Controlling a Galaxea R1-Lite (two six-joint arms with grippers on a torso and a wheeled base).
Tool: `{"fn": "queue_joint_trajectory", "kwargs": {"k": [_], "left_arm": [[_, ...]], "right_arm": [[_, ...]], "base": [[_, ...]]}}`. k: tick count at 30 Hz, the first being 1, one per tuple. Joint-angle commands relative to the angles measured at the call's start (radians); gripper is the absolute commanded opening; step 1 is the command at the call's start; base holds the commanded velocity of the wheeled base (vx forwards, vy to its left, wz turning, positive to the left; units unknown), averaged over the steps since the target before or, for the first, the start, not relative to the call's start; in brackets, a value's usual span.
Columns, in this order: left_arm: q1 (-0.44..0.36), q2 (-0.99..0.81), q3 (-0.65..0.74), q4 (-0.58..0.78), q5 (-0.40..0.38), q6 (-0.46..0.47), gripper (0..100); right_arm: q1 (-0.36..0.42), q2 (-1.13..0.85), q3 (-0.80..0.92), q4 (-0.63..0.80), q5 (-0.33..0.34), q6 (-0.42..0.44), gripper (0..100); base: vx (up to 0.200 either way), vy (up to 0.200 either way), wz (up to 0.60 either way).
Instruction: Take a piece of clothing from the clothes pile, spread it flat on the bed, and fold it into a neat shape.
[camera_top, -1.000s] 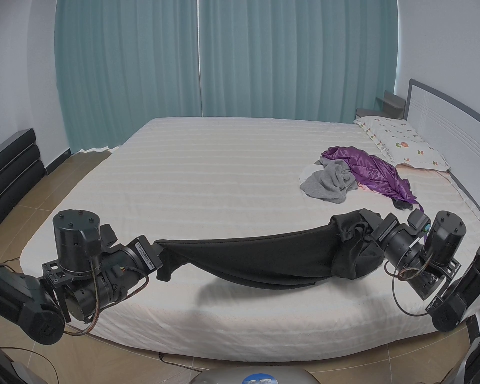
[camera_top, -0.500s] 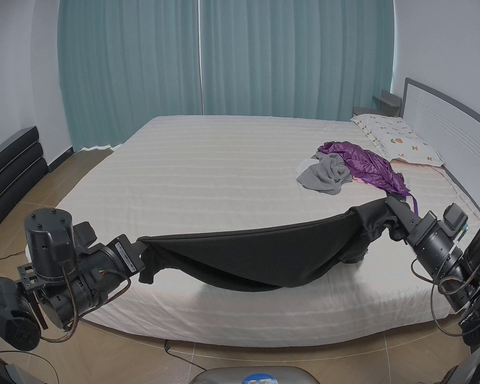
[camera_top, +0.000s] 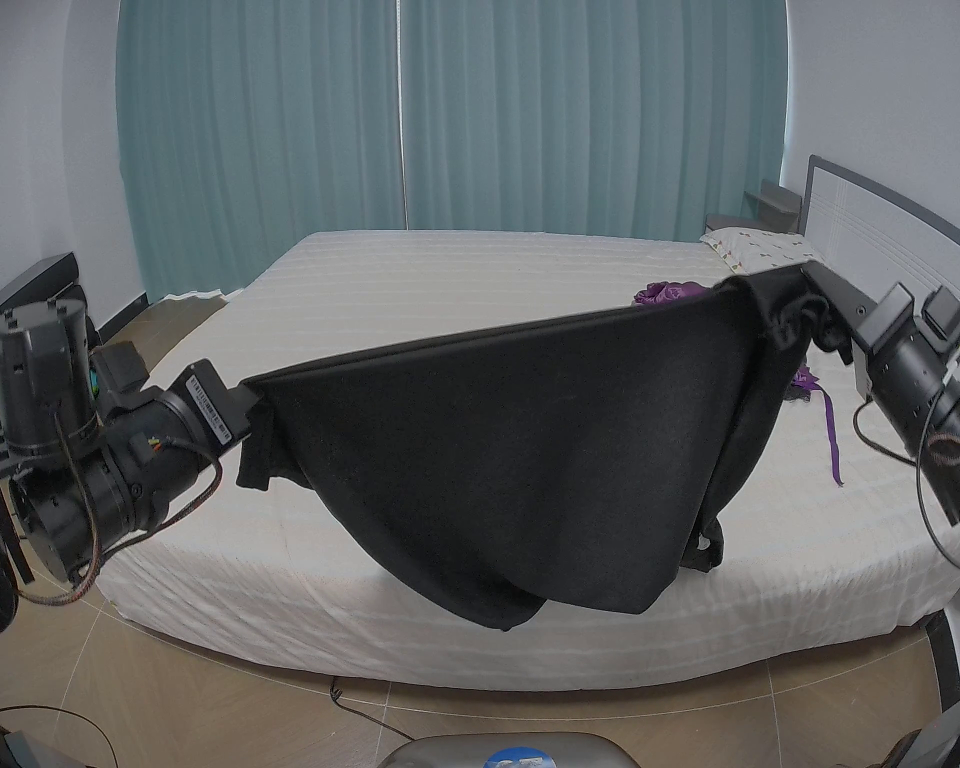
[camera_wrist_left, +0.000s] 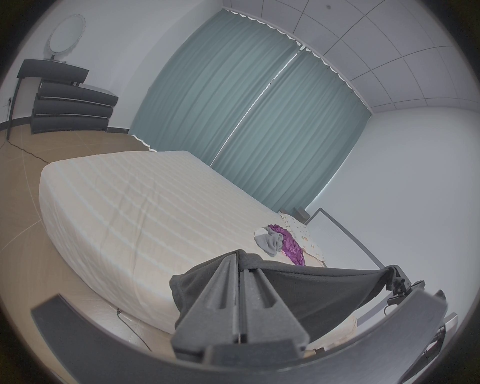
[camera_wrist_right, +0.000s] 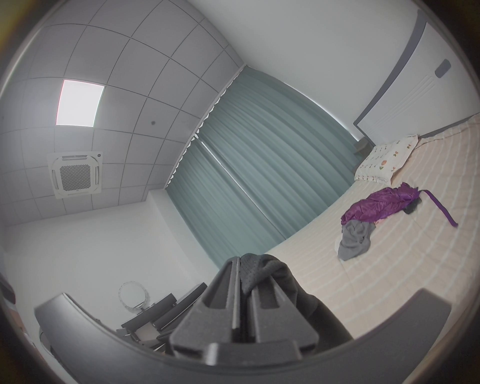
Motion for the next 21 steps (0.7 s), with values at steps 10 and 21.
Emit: {"fn": "queue_joint_trajectory", "kwargs": {"k": [10, 21], "left_arm": [[0.063, 0.288, -0.29, 0.037, -0.01, -0.006, 0], [0.086, 0.397, -0.356, 0.0, -0.014, -0.011, 0]], "right_arm": [[-0.132, 0.347, -0.244, 0.052, -0.002, 0.0, 0], [-0.145, 0.386, -0.272, 0.052, 0.0, 0.003, 0]], "base": [[0.0, 0.0, 0.0], [0.036, 0.0, 0.0]]}}
